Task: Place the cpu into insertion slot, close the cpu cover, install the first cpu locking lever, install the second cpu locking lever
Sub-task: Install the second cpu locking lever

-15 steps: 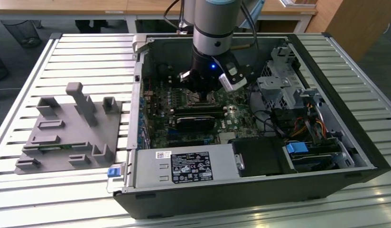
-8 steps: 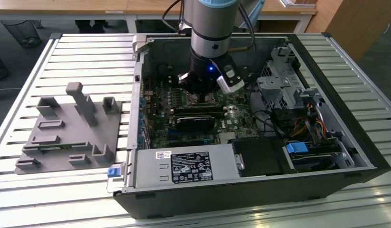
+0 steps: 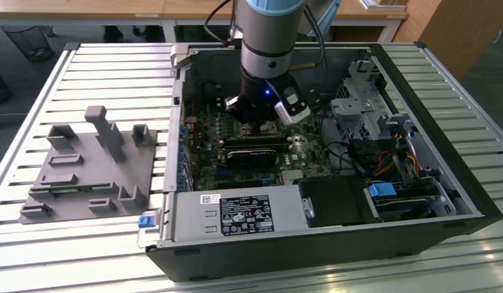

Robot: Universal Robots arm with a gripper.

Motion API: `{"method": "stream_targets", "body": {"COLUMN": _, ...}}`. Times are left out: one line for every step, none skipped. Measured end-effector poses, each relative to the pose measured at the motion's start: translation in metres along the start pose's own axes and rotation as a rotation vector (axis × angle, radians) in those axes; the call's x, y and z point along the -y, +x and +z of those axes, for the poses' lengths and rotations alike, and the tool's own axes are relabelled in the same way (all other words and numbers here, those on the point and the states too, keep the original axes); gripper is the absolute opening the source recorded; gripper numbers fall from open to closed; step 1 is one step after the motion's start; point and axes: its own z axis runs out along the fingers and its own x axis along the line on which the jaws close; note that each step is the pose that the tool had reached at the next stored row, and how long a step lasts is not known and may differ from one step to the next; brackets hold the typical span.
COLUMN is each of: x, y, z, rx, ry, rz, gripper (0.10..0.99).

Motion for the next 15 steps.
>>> {"method": "stream_targets", "body": {"x": 0.0007, "y": 0.001, "z": 0.0004, "rx": 0.0002, "ry": -0.007, "rz": 0.0, "gripper": 0.106}}
{"method": "stream_targets", "body": {"x": 0.0011, "y": 0.0019, "z": 0.0007, "rx": 0.0004, "ry": -0.013, "rz": 0.0, "gripper": 0.106}}
{"method": "stream_targets", "body": {"x": 0.0012, "y": 0.003, "z": 0.0011, "rx": 0.0007, "ry": -0.019, "rz": 0.0, "gripper": 0.106}}
{"method": "stream_targets", "body": {"x": 0.0012, "y": 0.0039, "z": 0.0016, "rx": 0.0009, "ry": -0.024, "rz": 0.0, "gripper": 0.106}}
{"method": "stream_targets", "body": {"x": 0.0013, "y": 0.0047, "z": 0.0023, "rx": 0.0011, "ry": -0.029, "rz": 0.0, "gripper": 0.106}}
{"method": "stream_targets", "body": {"x": 0.0013, "y": 0.0054, "z": 0.0036, "rx": 0.0013, "ry": -0.032, "rz": 0.0, "gripper": 0.106}}
{"method": "stream_targets", "body": {"x": 0.0014, "y": 0.0061, "z": 0.0051, "rx": 0.0014, "ry": -0.034, "rz": 0.0, "gripper": 0.106}}
{"method": "stream_targets", "body": {"x": 0.0017, "y": 0.0065, "z": 0.0068, "rx": 0.0013, "ry": -0.034, "rz": 0.0, "gripper": 0.106}}
{"method": "stream_targets", "body": {"x": 0.0019, "y": 0.0068, "z": 0.0088, "rx": 0.0013, "ry": -0.035, "rz": 0.0, "gripper": 0.106}}
{"method": "stream_targets", "body": {"x": 0.0021, "y": 0.0072, "z": 0.0105, "rx": 0.0014, "ry": -0.036, "rz": 0.0, "gripper": 0.106}}
{"method": "stream_targets", "body": {"x": 0.0022, "y": 0.0078, "z": 0.0118, "rx": 0.0015, "ry": -0.037, "rz": 0.0, "gripper": 0.106}}
{"method": "stream_targets", "body": {"x": 0.0023, "y": 0.0086, "z": 0.0128, "rx": 0.0015, "ry": -0.038, "rz": 0.0, "gripper": 0.106}}
{"method": "stream_targets", "body": {"x": 0.0026, "y": 0.0095, "z": 0.0134, "rx": 0.0015, "ry": -0.039, "rz": 0.0, "gripper": 0.106}}
{"method": "stream_targets", "body": {"x": 0.003, "y": 0.0103, "z": 0.0139, "rx": 0.0016, "ry": -0.042, "rz": 0.0, "gripper": 0.106}}
{"method": "stream_targets", "body": {"x": 0.004, "y": 0.0113, "z": 0.0142, "rx": 0.0021, "ry": -0.047, "rz": 0.0, "gripper": 0.106}}
